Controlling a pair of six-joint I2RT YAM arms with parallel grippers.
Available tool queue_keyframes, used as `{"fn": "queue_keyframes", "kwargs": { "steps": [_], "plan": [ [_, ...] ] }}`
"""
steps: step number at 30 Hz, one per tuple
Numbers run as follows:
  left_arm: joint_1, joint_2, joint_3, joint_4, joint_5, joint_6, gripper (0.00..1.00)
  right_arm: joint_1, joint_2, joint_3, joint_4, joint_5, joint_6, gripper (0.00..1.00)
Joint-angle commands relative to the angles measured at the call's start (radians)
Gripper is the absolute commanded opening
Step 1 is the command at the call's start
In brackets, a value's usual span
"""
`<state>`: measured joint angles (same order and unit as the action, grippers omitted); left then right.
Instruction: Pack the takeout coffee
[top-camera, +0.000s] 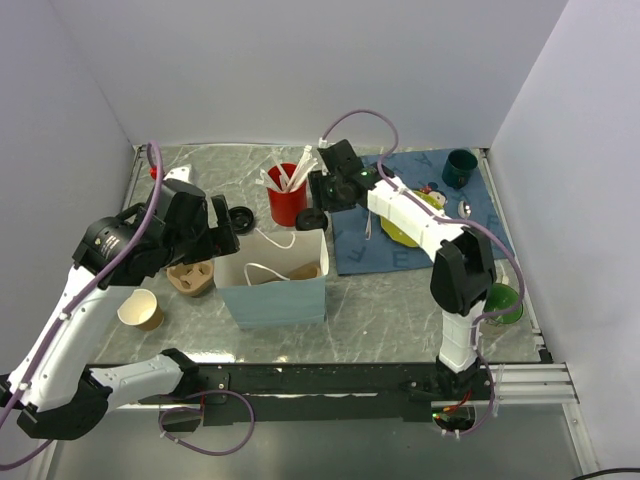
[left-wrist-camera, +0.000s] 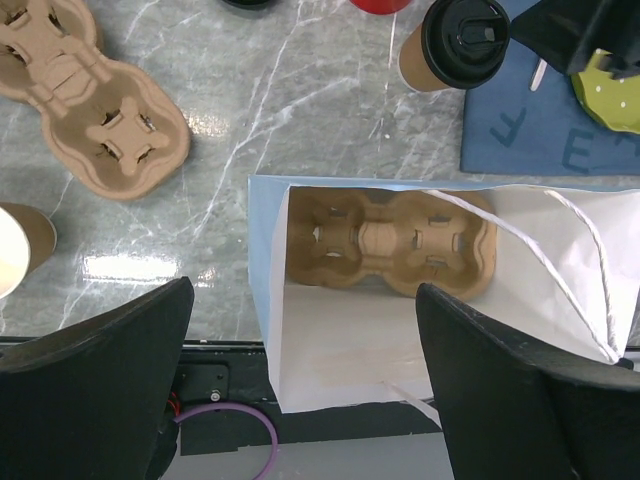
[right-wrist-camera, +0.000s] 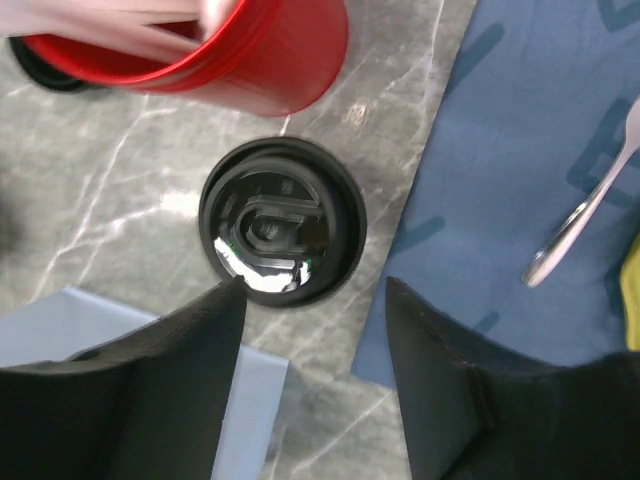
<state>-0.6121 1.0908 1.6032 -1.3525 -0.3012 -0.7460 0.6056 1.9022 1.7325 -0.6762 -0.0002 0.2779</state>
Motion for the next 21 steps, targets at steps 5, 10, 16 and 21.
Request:
{"fn": "queue_keyframes", "kwargs": {
  "steps": [5, 10, 16, 21],
  "plan": [
    [0.003, 0.011, 0.050, -0.020, 0.011, 0.005, 0.99, 0.011, 0.023, 0.021, 0.040, 0.100, 0.060, 0.44],
    [0.003, 0.023, 0.055, -0.019, 0.013, 0.007, 0.99, 0.008, 0.061, 0.055, 0.004, 0.100, 0.067, 0.39],
    [0.003, 0.027, 0.066, -0.017, 0.011, 0.000, 0.99, 0.010, 0.086, 0.062, 0.012, 0.074, 0.075, 0.36],
    [0.003, 0.023, 0.054, -0.013, 0.013, -0.007, 0.99, 0.008, 0.101, 0.068, 0.009, 0.062, 0.078, 0.27]
  ]
}}
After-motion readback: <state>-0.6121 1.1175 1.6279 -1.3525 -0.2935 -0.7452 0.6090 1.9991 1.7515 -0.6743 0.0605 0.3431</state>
